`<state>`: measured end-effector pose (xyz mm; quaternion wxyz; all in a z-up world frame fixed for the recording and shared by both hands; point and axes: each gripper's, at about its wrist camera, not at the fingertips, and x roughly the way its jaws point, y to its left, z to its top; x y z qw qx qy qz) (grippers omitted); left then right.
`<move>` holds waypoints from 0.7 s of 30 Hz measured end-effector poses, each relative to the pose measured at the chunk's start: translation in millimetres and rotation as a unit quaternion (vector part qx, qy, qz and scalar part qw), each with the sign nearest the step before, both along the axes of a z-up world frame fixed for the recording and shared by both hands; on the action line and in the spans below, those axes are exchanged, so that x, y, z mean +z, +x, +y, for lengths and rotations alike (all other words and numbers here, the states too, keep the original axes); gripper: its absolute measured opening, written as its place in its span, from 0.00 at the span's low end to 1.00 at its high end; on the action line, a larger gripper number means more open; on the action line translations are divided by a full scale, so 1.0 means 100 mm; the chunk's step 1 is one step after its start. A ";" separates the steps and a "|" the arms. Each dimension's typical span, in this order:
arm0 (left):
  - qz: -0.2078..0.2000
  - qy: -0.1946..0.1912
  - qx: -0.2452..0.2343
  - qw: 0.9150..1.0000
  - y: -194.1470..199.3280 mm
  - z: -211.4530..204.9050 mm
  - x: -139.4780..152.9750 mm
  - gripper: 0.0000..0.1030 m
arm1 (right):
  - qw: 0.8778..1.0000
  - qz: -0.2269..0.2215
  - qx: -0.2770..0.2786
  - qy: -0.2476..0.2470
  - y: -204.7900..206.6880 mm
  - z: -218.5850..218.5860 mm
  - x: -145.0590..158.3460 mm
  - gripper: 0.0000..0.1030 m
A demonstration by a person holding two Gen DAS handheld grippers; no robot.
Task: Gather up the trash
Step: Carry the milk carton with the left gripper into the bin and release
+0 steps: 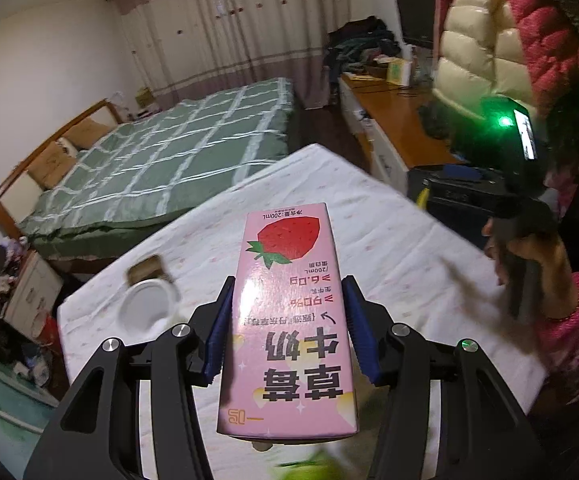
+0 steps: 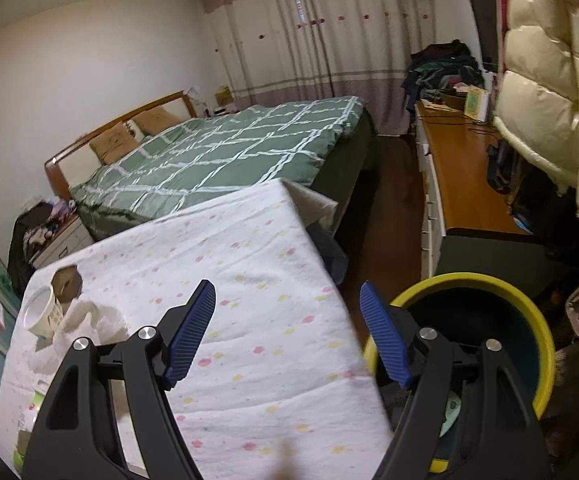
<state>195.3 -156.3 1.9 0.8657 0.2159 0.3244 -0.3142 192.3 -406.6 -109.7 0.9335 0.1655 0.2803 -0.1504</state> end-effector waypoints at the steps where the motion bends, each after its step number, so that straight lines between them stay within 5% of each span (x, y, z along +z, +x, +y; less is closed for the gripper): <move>1: 0.003 0.000 -0.007 1.000 -0.02 -0.07 -0.01 0.50 | 1.000 -0.004 -0.002 0.001 -0.07 -0.05 0.04 0.69; 21: 0.106 0.007 -0.110 0.988 -0.30 -2.45 -0.54 0.50 | 0.988 -0.029 -0.123 -0.088 -1.98 -0.98 0.39 0.73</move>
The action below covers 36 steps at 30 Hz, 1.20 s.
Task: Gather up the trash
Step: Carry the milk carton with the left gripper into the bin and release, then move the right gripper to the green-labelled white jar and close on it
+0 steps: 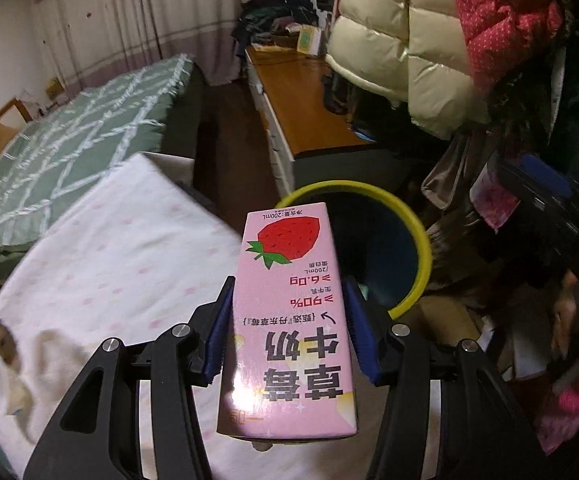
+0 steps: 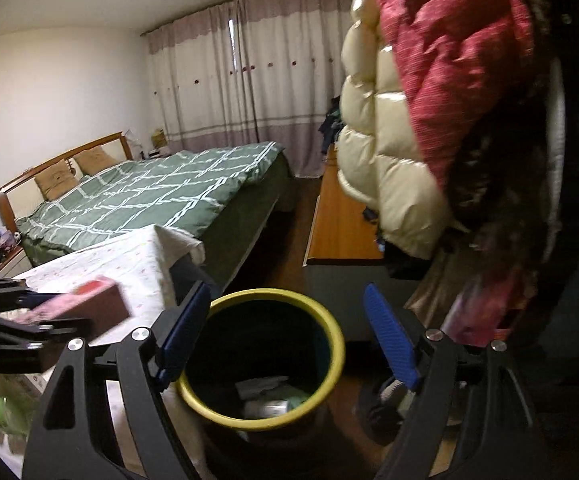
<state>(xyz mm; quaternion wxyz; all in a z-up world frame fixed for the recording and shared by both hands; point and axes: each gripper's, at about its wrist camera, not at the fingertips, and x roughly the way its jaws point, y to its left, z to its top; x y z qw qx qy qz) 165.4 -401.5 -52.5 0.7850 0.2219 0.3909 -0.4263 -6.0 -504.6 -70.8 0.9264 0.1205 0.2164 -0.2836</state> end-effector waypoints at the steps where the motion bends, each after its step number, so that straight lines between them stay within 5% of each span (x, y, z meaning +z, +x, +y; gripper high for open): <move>1: 0.002 0.001 0.001 1.000 0.00 -0.12 -0.04 0.50 | 1.000 -0.002 -0.003 -0.002 -0.06 -0.03 0.01 0.73; 14: 0.025 0.031 0.013 0.999 0.06 -1.12 -0.60 0.51 | 0.999 -0.013 -0.031 0.022 -0.47 -0.36 -0.04 0.74; 17: 0.010 0.028 0.027 0.999 0.07 -1.19 -0.64 0.76 | 0.999 -0.016 -0.029 0.024 -0.48 -0.37 -0.04 0.74; 20: 0.003 0.017 0.036 0.999 0.09 -1.13 -0.57 0.78 | 0.999 -0.020 -0.027 0.023 -0.47 -0.33 -0.01 0.74; 29: -0.016 -0.087 0.101 0.991 0.14 0.12 0.27 0.84 | 1.000 -0.002 -0.004 0.027 -0.24 -0.17 -0.06 0.74; 36: -0.123 -0.138 0.208 0.961 0.22 1.50 0.79 0.89 | 0.997 0.028 0.069 0.027 0.23 0.32 -0.14 0.74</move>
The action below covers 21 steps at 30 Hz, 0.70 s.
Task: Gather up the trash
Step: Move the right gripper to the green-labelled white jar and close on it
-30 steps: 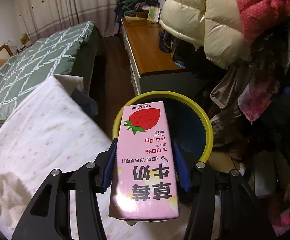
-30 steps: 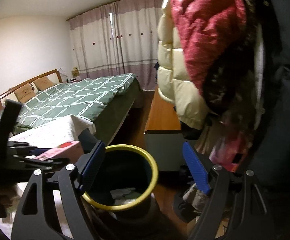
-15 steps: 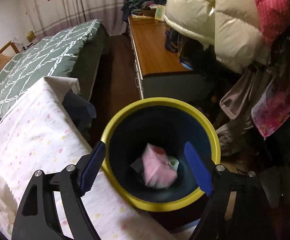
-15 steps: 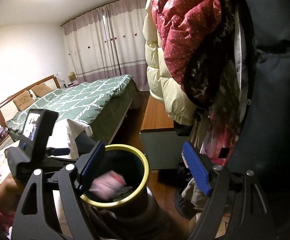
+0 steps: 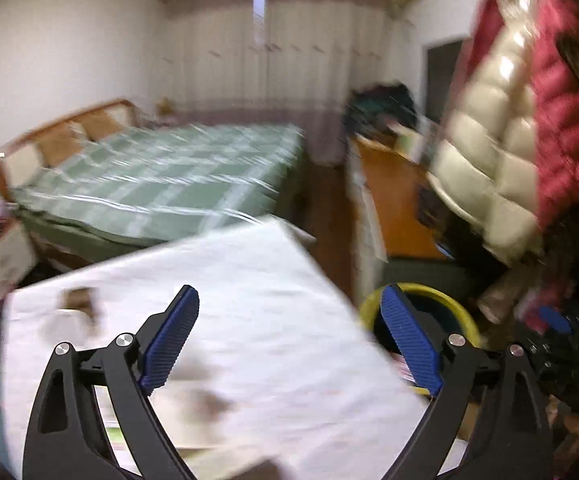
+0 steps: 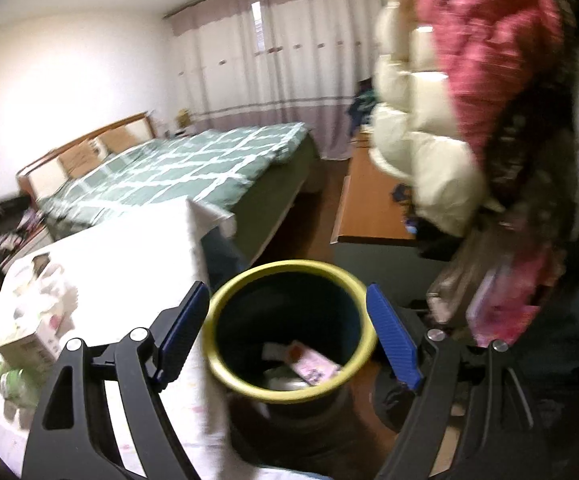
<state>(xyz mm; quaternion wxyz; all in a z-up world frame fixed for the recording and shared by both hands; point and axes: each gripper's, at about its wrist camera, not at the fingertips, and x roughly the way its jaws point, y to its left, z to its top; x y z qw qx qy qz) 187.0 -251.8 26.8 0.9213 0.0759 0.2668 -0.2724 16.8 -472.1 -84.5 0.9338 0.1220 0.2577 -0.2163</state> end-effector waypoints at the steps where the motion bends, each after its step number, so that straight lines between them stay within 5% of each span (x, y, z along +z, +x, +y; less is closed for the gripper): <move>1: -0.013 -0.003 0.024 1.000 0.03 0.22 0.03 0.89 | 1.000 0.004 0.012 -0.001 0.07 0.09 -0.01 0.74; 5: -0.032 -0.034 0.099 0.994 0.17 1.07 0.04 0.90 | 0.999 0.017 0.050 -0.005 0.37 0.42 -0.03 0.74; 12: -0.044 -0.054 0.240 0.968 0.56 2.37 -0.37 0.92 | 0.992 0.042 0.119 -0.018 0.82 1.08 -0.07 0.74; 21: -0.033 -0.043 0.355 0.933 0.84 3.16 -1.03 0.92 | 0.980 0.060 0.190 -0.027 1.04 1.81 -0.10 0.74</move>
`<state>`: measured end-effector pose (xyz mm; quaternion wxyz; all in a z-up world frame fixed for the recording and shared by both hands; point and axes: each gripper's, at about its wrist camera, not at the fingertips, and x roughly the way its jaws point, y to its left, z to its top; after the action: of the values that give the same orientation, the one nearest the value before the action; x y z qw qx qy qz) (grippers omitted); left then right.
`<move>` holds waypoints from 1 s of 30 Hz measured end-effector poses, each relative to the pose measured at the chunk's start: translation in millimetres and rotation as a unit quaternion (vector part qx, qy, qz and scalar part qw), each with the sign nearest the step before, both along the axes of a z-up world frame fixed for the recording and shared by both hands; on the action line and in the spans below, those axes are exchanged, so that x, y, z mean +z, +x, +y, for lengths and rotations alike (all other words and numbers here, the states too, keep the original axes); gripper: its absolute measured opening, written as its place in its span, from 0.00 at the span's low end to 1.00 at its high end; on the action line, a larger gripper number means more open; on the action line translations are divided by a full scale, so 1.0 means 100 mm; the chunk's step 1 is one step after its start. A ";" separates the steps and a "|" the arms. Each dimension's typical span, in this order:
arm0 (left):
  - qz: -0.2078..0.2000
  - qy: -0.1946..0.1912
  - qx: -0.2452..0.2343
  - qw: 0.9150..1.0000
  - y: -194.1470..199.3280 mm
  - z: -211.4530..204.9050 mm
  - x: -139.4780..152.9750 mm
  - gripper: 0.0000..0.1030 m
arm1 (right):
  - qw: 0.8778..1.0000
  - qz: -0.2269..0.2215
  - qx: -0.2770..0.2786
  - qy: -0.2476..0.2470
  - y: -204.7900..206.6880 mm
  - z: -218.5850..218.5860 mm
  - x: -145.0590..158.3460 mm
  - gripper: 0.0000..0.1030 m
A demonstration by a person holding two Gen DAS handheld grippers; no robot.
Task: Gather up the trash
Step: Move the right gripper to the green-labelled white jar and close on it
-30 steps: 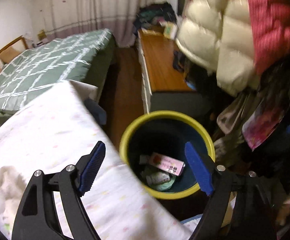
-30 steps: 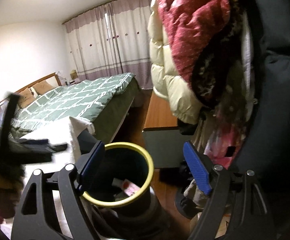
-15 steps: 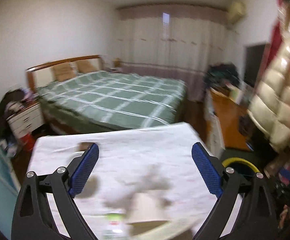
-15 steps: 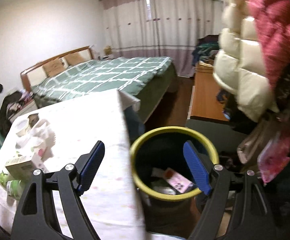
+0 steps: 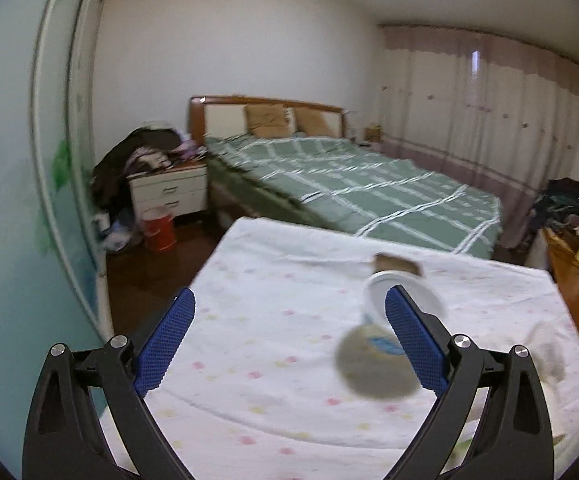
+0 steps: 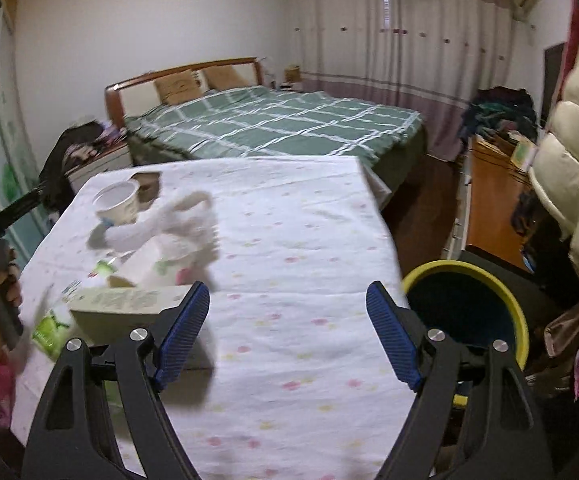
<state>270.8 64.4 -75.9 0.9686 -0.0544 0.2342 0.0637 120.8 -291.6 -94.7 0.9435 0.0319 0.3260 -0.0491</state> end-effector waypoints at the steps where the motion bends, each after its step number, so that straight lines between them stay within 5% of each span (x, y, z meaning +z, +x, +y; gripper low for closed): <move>1: -0.003 0.000 0.009 1.000 -0.01 0.06 0.00 0.92 | 1.000 0.002 0.008 -0.001 -0.01 0.10 -0.01 0.74; 10: -0.023 -0.045 0.050 0.997 -0.08 0.54 0.03 0.92 | 0.998 0.014 0.062 -0.001 -0.21 0.74 -0.16 0.74; 21: -0.006 -0.026 0.012 1.000 -0.07 0.19 0.02 0.93 | 0.992 0.049 0.116 0.010 -0.33 1.30 -0.45 0.74; 30: 0.005 -0.014 -0.014 1.000 -0.05 0.00 -0.02 0.93 | 0.992 0.070 0.105 0.011 -0.22 1.36 -0.63 0.74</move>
<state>265.6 64.4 -77.9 0.9672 -0.0643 0.2410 0.0474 99.0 -155.3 -158.2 0.9181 0.0045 0.3929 0.0518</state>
